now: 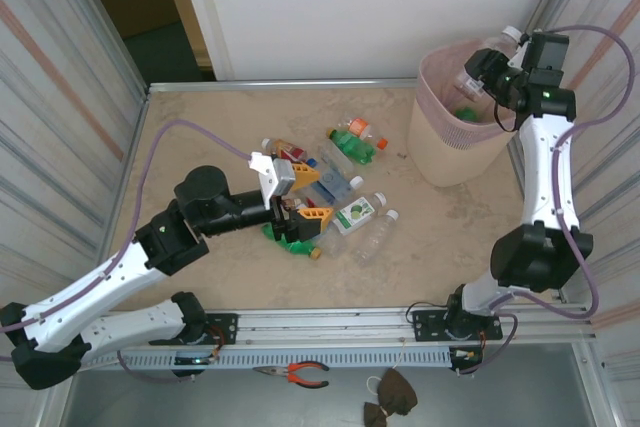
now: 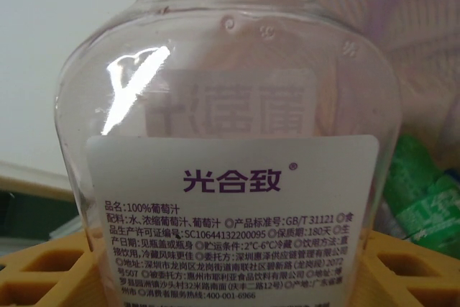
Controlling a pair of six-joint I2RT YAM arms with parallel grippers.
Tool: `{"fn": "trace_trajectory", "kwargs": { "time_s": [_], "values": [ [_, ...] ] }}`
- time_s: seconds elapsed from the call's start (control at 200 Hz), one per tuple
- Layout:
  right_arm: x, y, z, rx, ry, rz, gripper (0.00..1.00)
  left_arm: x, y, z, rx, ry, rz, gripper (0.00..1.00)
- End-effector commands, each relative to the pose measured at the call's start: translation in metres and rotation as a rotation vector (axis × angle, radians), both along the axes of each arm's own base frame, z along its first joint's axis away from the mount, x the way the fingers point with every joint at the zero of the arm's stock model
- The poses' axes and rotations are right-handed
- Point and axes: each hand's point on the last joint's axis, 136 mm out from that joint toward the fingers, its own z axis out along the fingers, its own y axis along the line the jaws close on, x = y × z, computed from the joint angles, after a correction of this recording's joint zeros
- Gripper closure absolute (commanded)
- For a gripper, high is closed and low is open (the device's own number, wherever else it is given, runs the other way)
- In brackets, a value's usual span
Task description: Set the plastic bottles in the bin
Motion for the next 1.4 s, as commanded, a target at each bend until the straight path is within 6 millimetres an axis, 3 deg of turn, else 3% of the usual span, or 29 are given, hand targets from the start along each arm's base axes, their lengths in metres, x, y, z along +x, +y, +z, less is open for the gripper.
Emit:
{"fn": "trace_trajectory", "kwargs": {
  "time_s": [0.0,0.14,0.306,0.326,0.361,0.551,1.102,1.393],
  "values": [
    [0.013,-0.007,-0.002,0.185,0.011,-0.135,0.59,0.002,0.008,0.005,-0.026,-0.004,0.029,0.20],
    [0.028,-0.013,-0.033,0.305,0.110,-0.268,0.59,0.002,0.012,0.003,-0.030,-0.002,0.045,0.20],
    [0.044,-0.003,-0.067,0.354,0.225,-0.343,0.56,0.002,0.016,0.000,-0.031,0.002,0.059,0.20],
    [0.048,-0.002,-0.059,0.363,0.207,-0.345,0.56,0.003,0.017,0.000,-0.031,0.002,0.062,0.20],
    [0.052,0.000,-0.062,0.370,0.216,-0.354,0.55,0.003,0.017,-0.001,-0.031,0.004,0.063,0.20],
    [0.067,0.009,-0.093,0.388,0.319,-0.408,0.53,0.004,0.021,-0.005,-0.029,0.012,0.078,0.20],
    [0.076,0.005,-0.206,0.434,0.576,-0.572,0.51,0.014,0.027,-0.016,-0.013,0.050,0.122,0.20],
    [0.090,-0.003,-0.226,0.522,0.566,-0.655,0.47,0.017,0.034,-0.017,-0.017,0.060,0.150,0.20]
  ]
}}
